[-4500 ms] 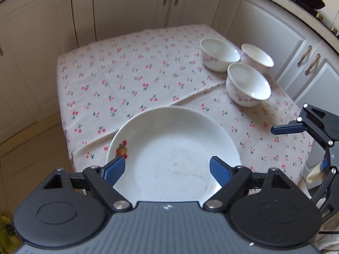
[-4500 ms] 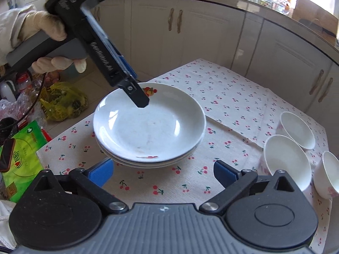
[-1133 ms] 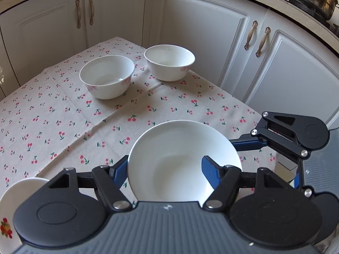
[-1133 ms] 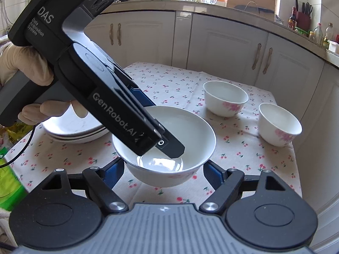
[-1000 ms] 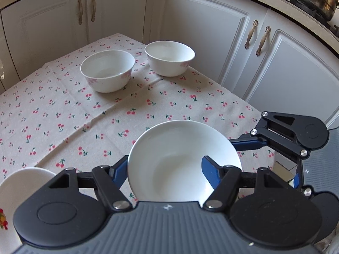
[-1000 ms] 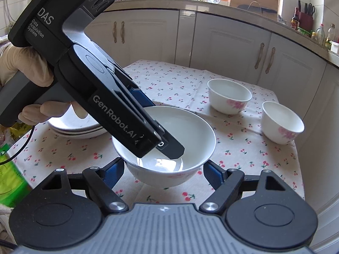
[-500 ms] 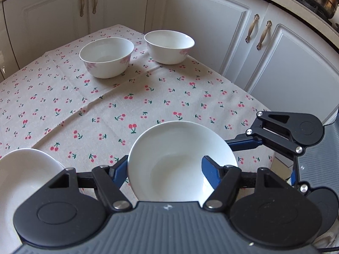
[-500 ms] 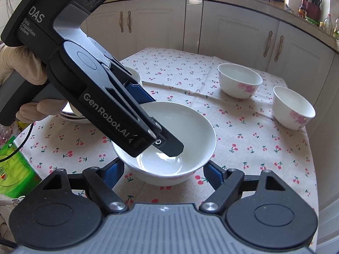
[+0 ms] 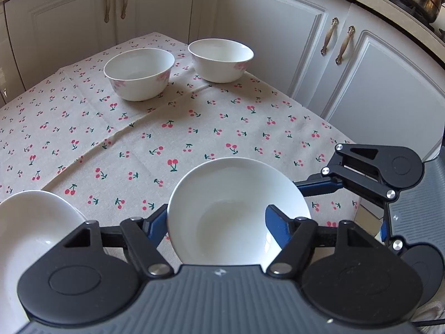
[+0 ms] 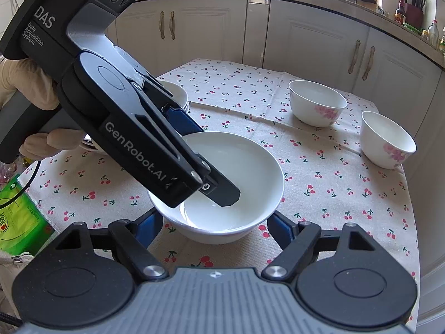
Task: Organize plates and bowls
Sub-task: 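Lower the bowl onto the cloth and open the left gripper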
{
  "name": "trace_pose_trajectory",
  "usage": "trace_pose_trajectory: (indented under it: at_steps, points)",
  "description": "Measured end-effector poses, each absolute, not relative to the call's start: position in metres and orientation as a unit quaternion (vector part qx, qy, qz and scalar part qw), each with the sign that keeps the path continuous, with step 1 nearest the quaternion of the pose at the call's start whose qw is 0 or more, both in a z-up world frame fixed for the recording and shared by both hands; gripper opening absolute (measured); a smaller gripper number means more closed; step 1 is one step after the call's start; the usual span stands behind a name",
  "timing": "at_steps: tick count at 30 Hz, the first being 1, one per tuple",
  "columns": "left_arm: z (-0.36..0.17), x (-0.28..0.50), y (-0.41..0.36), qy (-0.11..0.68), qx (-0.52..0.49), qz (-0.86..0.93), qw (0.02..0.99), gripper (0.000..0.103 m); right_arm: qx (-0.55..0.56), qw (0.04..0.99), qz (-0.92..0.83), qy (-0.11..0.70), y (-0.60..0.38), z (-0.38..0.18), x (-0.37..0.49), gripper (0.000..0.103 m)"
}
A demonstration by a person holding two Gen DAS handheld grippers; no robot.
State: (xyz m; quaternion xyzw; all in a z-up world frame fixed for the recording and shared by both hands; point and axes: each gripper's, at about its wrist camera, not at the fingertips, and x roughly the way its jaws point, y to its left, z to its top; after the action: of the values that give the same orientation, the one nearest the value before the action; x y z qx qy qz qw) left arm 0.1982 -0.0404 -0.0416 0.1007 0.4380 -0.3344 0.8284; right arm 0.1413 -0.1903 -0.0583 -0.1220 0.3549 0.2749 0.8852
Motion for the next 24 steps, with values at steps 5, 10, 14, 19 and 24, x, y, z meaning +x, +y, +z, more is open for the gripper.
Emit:
trace_pose_trajectory:
  at_steps: [5,10,14,19,24]
  points:
    - [-0.039,0.198,-0.037,0.434,0.093,-0.330,0.833,0.079,-0.107,0.891,0.278,0.343,-0.194,-0.053,0.140,0.100]
    - [-0.027,0.195,-0.033,0.417,0.085,-0.329,0.843,0.081,-0.098,0.895,0.278,0.334,-0.199,-0.044,0.138,0.103]
    - [-0.013,0.196,-0.029,0.399,0.079,-0.322,0.855,0.082,-0.100,0.900,0.277,0.321,-0.201,-0.035,0.133,0.103]
    - [0.007,0.214,-0.026,0.378,0.082,-0.279,0.879,0.083,-0.100,0.910,0.268,0.300,-0.209,-0.020,0.134,0.103]
    - [0.017,0.235,-0.027,0.359,0.079,-0.255,0.895,0.083,-0.096,0.921,0.249,0.285,-0.227,-0.008,0.142,0.103]
